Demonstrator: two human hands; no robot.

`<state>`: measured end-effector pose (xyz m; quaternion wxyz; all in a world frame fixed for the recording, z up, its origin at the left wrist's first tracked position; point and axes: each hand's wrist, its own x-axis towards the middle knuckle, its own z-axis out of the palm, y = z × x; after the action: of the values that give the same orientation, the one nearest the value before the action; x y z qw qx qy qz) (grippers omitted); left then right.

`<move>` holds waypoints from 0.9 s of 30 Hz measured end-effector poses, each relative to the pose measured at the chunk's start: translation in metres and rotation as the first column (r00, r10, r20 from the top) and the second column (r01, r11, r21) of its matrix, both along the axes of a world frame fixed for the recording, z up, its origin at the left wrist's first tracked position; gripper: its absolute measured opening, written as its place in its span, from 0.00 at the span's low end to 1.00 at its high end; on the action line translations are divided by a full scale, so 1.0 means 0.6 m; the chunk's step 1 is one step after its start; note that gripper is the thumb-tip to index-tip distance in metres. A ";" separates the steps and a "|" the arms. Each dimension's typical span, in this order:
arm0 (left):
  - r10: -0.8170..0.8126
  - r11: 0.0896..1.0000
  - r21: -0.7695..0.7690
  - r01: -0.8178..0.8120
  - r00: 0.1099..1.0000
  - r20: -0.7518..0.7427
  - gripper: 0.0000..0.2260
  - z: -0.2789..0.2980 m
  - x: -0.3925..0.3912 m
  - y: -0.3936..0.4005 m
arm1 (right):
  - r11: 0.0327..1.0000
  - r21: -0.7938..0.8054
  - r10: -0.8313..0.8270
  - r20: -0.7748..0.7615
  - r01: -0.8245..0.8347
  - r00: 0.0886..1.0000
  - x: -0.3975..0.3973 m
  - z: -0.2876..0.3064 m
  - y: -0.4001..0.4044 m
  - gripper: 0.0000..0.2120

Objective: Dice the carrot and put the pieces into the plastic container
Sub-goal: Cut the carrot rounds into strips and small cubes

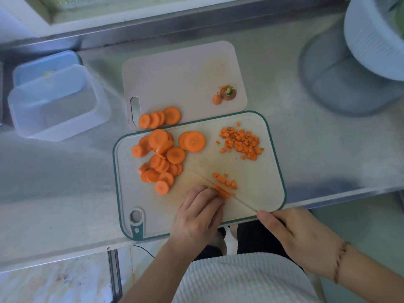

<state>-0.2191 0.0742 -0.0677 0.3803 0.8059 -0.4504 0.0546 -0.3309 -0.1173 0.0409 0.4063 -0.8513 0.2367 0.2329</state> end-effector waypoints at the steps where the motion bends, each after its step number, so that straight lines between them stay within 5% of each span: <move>1: 0.001 1.000 -0.007 -0.001 1.000 -0.003 0.04 -0.001 0.000 -0.001 | 1.000 -0.001 0.016 0.009 -0.016 1.000 -0.005 -0.001 0.000 0.29; 5: -0.007 0.999 -0.041 0.006 1.000 -0.021 0.09 0.001 0.001 -0.005 | 1.000 -0.009 0.015 -0.031 -0.015 0.999 -0.008 -0.009 0.002 0.31; 9: -0.006 0.999 -0.032 0.006 1.000 -0.024 0.05 0.003 0.004 -0.006 | 0.998 -0.045 0.043 -0.101 -0.047 0.994 0.021 -0.019 0.015 0.32; 22: 0.005 1.000 -0.022 -0.005 0.999 0.037 0.02 -0.005 -0.001 0.009 | 0.999 0.037 0.014 -0.029 -0.013 0.999 0.017 0.000 0.004 0.32; 27: 0.009 0.999 -0.036 -0.008 1.000 0.019 0.10 -0.004 -0.001 0.008 | 0.997 0.050 0.052 -0.031 -0.050 0.998 0.009 -0.003 0.009 0.26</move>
<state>-0.2194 0.0787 -0.0699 0.3903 0.8003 -0.4494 0.0720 -0.3256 -0.1121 0.0392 0.4173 -0.8429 0.2155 0.2626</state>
